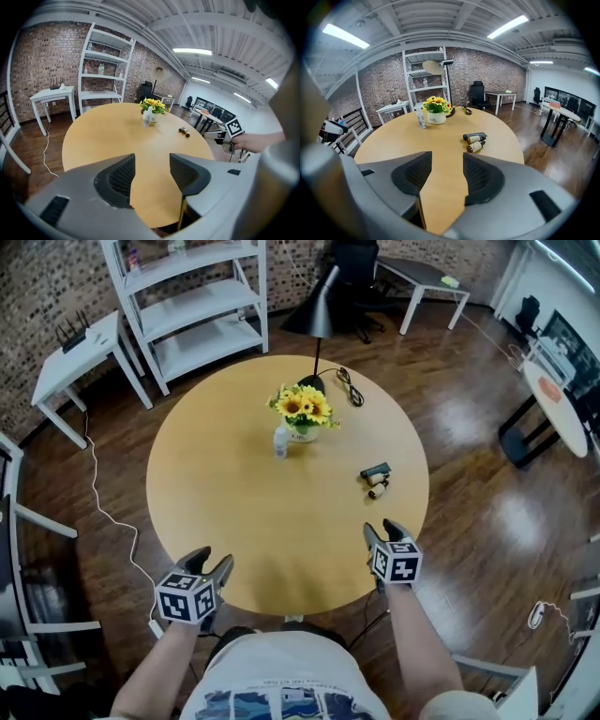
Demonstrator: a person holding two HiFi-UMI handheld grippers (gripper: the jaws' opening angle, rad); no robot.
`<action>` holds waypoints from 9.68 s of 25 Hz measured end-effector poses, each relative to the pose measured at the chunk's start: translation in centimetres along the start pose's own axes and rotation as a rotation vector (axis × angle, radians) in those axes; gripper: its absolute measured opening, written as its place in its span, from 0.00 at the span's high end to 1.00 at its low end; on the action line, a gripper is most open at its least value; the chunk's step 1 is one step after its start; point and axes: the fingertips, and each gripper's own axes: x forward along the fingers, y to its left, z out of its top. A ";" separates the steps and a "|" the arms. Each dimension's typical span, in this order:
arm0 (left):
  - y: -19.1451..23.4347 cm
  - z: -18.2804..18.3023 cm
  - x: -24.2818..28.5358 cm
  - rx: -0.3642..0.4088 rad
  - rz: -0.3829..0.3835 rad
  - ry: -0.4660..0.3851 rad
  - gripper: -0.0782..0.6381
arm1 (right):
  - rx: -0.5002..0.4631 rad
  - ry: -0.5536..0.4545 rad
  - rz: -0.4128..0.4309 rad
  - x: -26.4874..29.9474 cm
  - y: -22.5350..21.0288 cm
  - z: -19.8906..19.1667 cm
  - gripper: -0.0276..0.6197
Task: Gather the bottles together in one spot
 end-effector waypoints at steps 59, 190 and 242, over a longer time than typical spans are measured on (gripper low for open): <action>-6.1 5.0 11.1 0.141 -0.137 0.108 0.58 | 0.229 0.007 -0.085 6.8 -8.6 1.0 0.72; -3.4 10.2 9.4 0.194 -0.103 -0.226 0.66 | -0.024 -0.114 0.276 -7.0 10.7 0.3 0.66; -4.5 3.2 1.7 0.087 -0.012 0.020 0.64 | 0.568 0.036 0.052 12.9 -9.2 2.6 0.60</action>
